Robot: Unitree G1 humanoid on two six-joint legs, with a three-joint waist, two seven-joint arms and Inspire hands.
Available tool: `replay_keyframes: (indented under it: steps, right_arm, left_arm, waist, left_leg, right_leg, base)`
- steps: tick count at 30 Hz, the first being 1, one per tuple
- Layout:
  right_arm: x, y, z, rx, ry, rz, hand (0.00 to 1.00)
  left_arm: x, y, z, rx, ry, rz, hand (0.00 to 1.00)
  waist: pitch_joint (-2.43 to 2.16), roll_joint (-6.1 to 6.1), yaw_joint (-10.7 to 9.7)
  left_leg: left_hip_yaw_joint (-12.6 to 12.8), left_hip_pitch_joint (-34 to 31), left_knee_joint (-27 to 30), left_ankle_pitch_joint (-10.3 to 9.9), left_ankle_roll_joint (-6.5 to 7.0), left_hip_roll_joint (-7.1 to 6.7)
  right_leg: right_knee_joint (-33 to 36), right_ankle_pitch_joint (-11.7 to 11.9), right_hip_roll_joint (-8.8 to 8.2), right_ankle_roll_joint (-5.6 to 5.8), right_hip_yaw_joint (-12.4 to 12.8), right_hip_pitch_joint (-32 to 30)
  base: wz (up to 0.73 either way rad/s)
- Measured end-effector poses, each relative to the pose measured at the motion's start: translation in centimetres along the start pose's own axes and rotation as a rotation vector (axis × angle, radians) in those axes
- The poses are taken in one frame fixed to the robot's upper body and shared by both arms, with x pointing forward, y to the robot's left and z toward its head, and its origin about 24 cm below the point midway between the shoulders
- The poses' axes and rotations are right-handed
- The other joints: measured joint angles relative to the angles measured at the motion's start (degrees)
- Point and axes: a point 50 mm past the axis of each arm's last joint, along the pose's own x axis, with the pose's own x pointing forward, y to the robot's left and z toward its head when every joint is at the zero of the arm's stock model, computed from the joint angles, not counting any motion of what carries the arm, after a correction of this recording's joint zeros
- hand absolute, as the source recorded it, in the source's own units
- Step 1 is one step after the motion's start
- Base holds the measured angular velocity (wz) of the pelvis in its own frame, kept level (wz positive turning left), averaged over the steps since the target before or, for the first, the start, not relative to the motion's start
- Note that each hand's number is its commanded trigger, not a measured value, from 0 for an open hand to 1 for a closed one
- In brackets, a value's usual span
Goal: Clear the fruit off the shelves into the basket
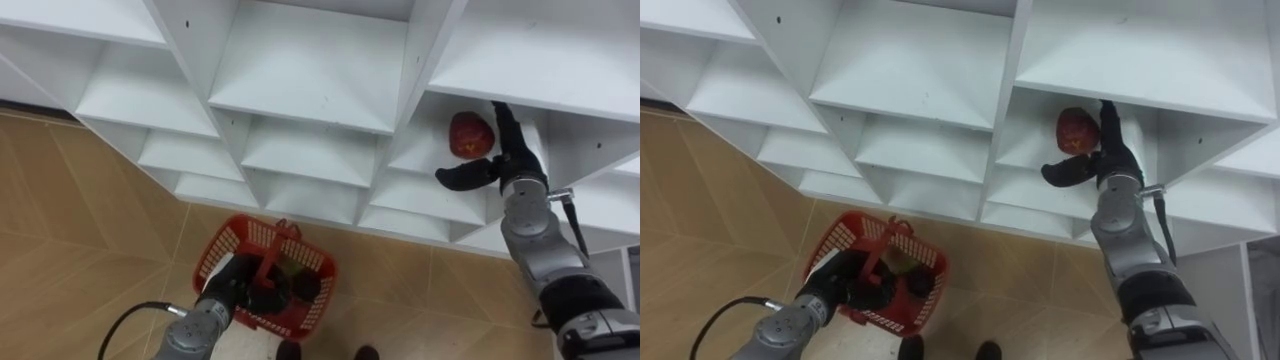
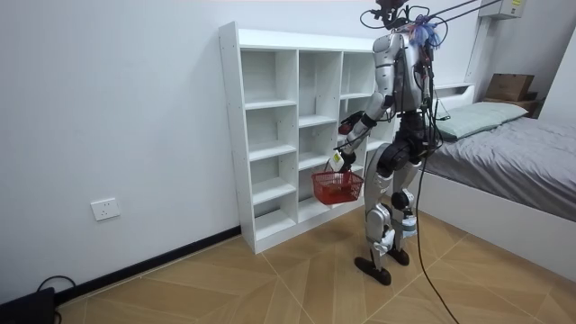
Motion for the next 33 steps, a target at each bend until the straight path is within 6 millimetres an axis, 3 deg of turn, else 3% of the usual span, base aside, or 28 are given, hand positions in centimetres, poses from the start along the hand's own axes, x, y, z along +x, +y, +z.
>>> replay_keyframes:
  steps: [33]
  right_arm:
    - [-0.14,0.41,-0.38,-0.007,0.018,-0.010,0.00]
  left_arm:
    - [0.12,-0.67,-0.14,0.017,0.011,-0.015,1.00]
  waist:
    - [0.25,0.26,0.1]
  left_leg:
    - [0.1,0.0,0.0,0.0,0.02,-0.08]
  right_leg:
    - [0.0,0.0,-0.10,0.02,0.1,-0.1]
  base:
    - [0.00]
